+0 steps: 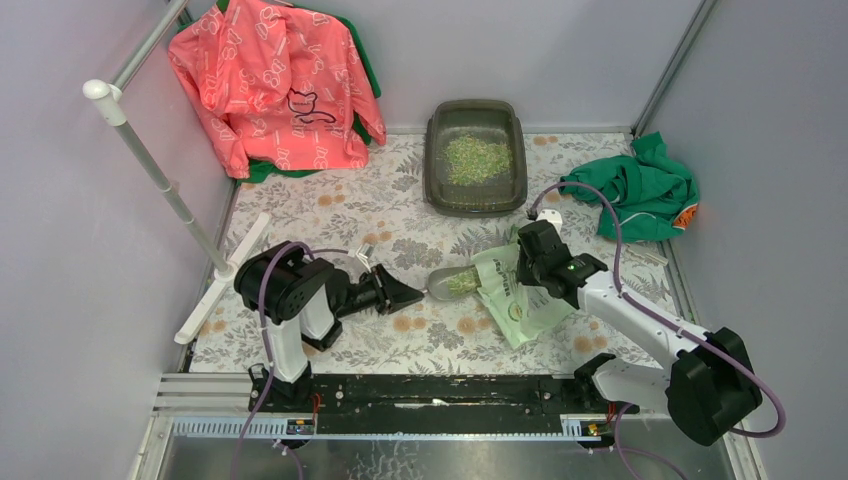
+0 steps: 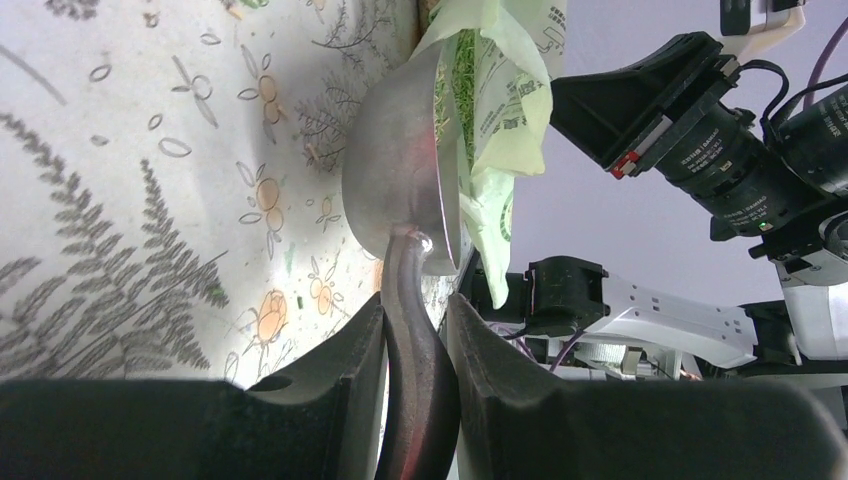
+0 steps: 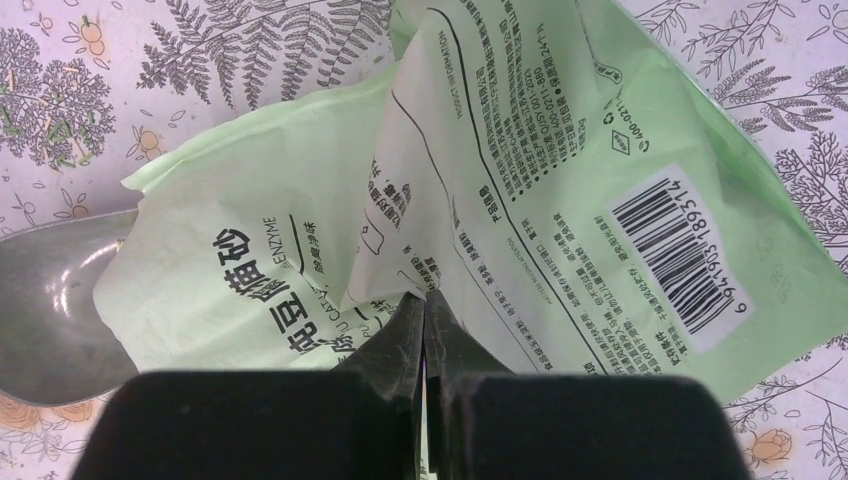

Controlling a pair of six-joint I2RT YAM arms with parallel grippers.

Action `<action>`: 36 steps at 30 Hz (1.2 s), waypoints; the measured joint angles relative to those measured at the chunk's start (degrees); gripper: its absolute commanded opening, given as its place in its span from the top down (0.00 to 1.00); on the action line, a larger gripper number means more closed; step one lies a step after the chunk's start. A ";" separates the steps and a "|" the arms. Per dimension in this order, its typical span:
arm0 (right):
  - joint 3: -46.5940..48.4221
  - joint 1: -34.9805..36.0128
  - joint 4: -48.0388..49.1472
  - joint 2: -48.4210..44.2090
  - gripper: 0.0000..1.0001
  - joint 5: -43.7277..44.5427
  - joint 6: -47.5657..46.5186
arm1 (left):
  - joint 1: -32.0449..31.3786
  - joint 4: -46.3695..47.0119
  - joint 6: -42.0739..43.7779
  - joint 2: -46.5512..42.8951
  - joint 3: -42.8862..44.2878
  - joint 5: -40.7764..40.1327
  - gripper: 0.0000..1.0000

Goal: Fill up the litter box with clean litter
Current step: 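Scoop the cat litter from the cat litter bag, then pour the cat litter into the litter box.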

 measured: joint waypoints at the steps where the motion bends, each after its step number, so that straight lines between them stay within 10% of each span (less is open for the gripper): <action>1: -0.02 -0.48 0.00 0.00 1.00 -0.42 0.07 | 0.22 -0.04 0.02 -0.24 -0.48 0.11 1.00; 14: 0.00 -5.84 0.04 0.57 0.98 -4.26 0.17 | 2.64 -0.17 -0.44 -4.57 -7.15 0.52 1.00; 24: -0.02 -7.48 0.33 3.63 0.08 -5.73 0.24 | 6.99 -0.37 -3.76 -12.59 -8.13 0.92 1.00; 36: -0.02 -7.74 -1.33 0.37 0.00 -5.60 0.20 | 9.07 -4.31 -9.55 -17.38 -0.02 1.99 1.00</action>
